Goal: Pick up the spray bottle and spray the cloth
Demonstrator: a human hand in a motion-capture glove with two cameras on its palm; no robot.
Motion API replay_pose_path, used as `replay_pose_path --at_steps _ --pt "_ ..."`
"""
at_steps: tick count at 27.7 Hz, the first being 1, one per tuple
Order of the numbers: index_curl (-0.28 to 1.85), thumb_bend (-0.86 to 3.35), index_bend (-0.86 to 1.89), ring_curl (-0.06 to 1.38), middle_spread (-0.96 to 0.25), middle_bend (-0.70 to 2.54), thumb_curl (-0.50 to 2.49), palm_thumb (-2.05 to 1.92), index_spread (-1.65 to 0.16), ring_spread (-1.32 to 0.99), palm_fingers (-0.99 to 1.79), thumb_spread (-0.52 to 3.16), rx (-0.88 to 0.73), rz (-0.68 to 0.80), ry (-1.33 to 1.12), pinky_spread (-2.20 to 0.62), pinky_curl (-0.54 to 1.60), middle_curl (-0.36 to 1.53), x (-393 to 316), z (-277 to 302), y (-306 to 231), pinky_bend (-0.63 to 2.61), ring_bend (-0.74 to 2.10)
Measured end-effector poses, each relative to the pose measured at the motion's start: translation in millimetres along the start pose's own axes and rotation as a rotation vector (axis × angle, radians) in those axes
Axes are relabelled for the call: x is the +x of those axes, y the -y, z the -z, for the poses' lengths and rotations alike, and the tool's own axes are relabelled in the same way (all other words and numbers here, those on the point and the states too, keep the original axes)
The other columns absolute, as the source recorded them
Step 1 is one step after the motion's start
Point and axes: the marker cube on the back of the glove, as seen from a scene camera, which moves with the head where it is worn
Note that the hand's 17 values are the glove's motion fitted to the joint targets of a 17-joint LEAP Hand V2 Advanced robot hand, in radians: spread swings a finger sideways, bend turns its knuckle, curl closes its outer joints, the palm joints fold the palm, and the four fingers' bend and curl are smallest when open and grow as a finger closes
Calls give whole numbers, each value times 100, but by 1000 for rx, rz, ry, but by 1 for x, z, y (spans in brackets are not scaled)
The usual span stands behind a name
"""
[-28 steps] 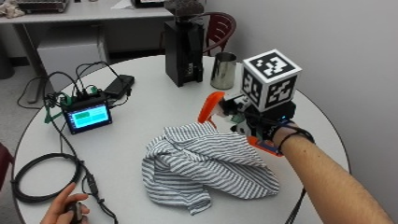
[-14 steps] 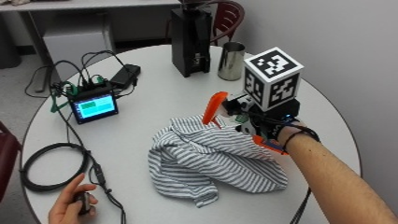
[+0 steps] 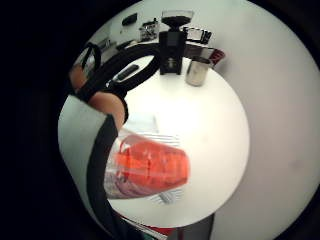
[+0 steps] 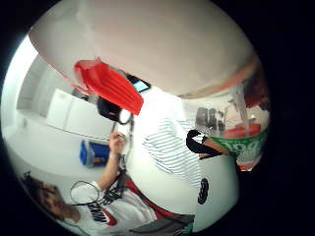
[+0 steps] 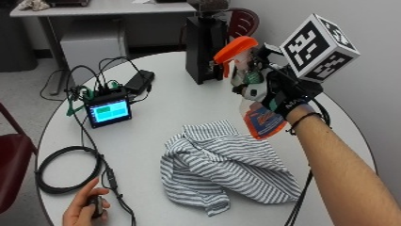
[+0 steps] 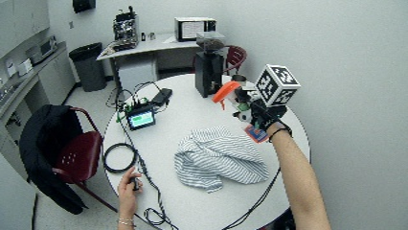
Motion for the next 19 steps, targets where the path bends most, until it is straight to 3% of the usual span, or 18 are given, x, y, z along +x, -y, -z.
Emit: replay_pose_path --at_steps 10,19 --pt "35 -3 12 44 -14 37 63 101 -25 -15 113 61 -15 43 352 -8 38 51 -63 -63 18 33 54" --pt "35 -3 13 45 -14 37 64 102 -25 -15 111 61 -49 12 561 -6 38 51 -77 -121 9 29 53"
